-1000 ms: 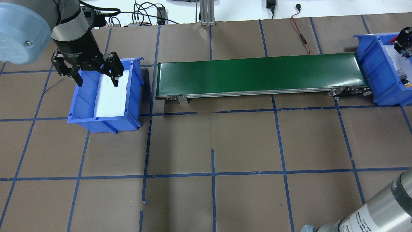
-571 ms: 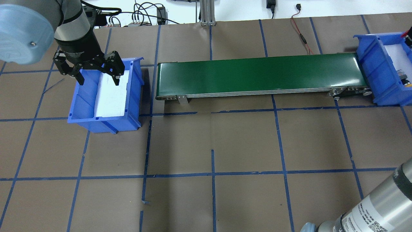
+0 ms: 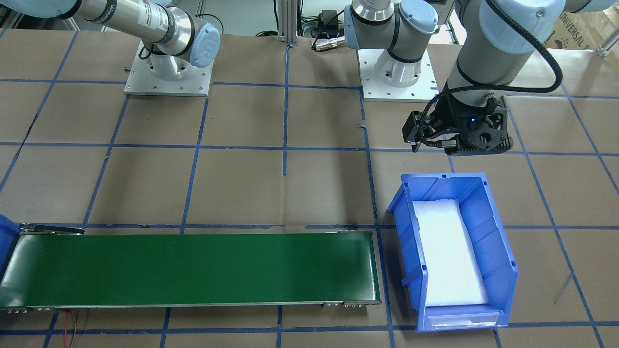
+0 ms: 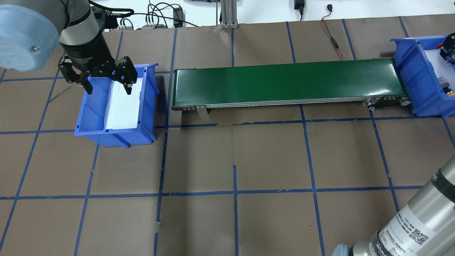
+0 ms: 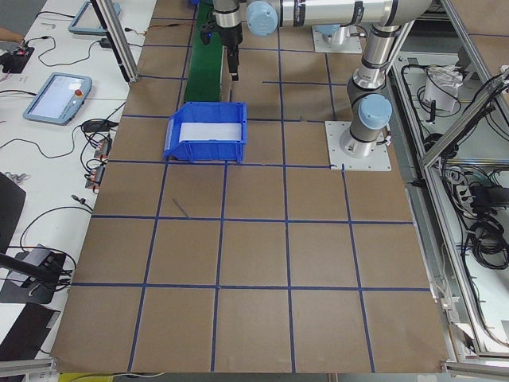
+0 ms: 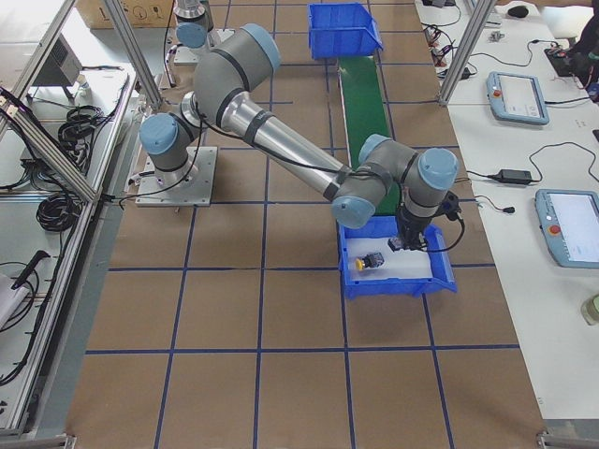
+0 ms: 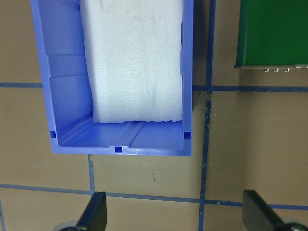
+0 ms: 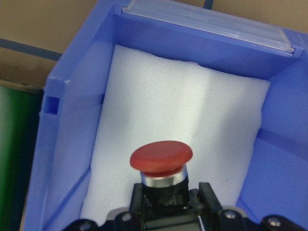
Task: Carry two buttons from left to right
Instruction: 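Lower the red button onto the foam and open the right gripper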
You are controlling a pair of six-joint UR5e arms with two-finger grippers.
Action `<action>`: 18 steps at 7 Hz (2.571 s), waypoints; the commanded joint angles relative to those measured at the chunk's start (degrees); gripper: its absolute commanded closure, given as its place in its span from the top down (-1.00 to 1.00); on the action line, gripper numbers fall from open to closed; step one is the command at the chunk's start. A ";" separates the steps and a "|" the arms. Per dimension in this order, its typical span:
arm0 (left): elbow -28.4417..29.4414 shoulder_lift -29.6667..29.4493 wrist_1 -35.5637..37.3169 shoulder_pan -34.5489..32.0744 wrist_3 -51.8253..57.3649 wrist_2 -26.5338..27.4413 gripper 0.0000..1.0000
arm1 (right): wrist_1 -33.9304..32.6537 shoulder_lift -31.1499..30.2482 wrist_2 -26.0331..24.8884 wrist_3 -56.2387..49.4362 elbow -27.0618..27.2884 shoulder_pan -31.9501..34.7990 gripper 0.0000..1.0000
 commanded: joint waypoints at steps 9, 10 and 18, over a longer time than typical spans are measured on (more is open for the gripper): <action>1.92 0.45 -1.70 -0.09 -0.09 -0.61 1.00 | -3.93 5.93 2.85 -0.78 -1.69 -0.23 0.02; 1.94 1.50 -1.87 -0.09 -0.09 -0.35 1.00 | -3.75 6.72 2.85 -0.87 -2.66 -0.23 0.02; 0.80 2.91 -1.79 0.09 0.00 -0.61 1.00 | 17.35 -10.93 6.46 0.87 -5.49 12.90 0.80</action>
